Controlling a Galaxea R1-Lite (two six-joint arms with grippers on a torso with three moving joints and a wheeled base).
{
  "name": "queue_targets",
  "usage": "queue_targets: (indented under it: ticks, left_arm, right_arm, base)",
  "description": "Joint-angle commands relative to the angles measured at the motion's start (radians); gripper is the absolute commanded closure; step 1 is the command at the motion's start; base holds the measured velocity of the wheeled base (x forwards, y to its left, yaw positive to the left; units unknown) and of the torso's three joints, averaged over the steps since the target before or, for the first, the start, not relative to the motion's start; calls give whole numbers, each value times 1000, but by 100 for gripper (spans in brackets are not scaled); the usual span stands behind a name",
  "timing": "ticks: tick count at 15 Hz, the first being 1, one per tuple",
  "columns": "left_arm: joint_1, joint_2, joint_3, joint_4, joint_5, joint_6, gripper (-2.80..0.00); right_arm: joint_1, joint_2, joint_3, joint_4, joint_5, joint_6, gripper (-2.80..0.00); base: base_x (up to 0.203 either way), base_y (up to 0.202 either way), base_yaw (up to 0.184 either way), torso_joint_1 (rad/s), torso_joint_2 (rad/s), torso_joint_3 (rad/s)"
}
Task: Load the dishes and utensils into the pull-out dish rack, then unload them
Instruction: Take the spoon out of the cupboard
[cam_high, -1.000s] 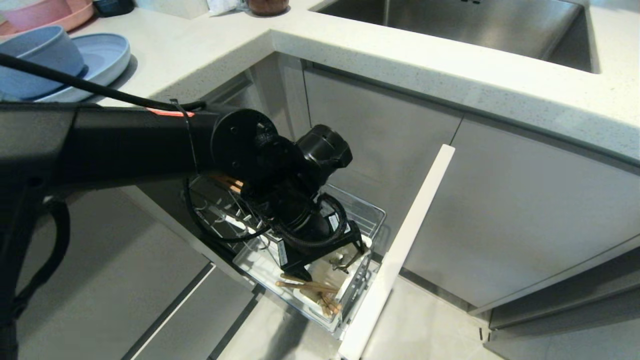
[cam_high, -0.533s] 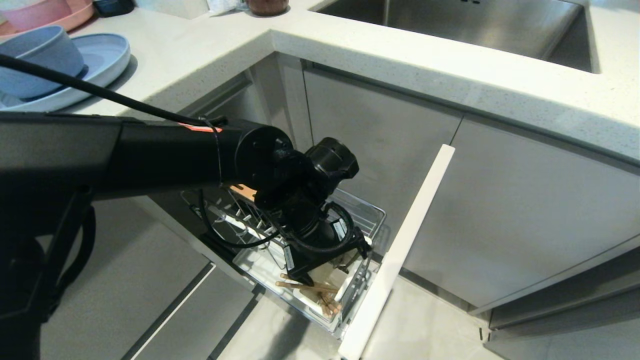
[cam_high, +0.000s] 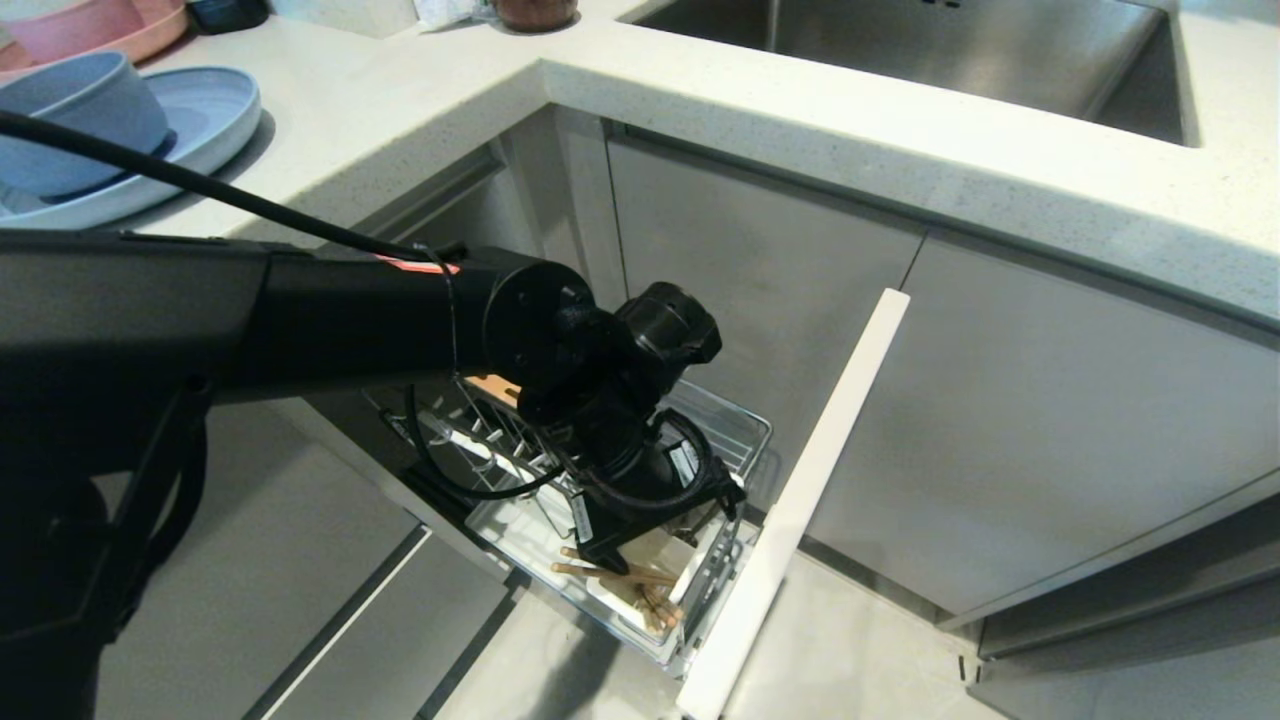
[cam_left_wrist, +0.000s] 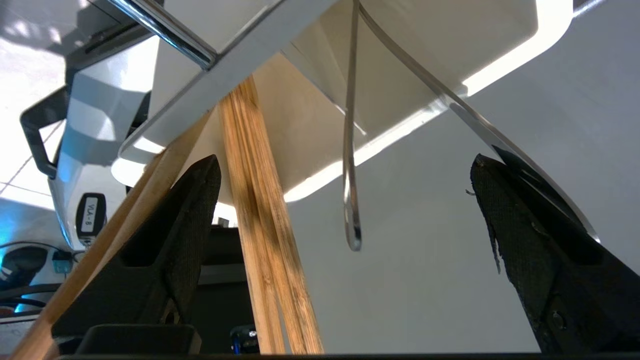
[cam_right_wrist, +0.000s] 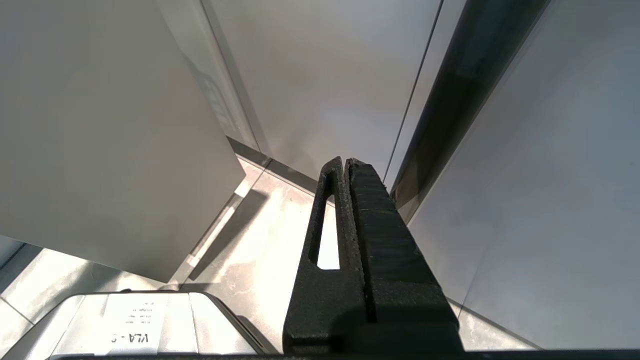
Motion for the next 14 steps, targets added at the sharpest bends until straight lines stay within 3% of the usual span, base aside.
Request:
queue_targets:
  ticks: [1,14]
  left_arm:
    - [-1,1,0,5,14,-7,0]
    - [-9,2,0,7,33,-20,0]
  right_arm:
    - [0,-4,2,0,0,0,0]
    - [0,-4,2,0,0,0,0]
  base:
    - [0,0,0,0,0,0]
    - [0,0,0,0,0,0]
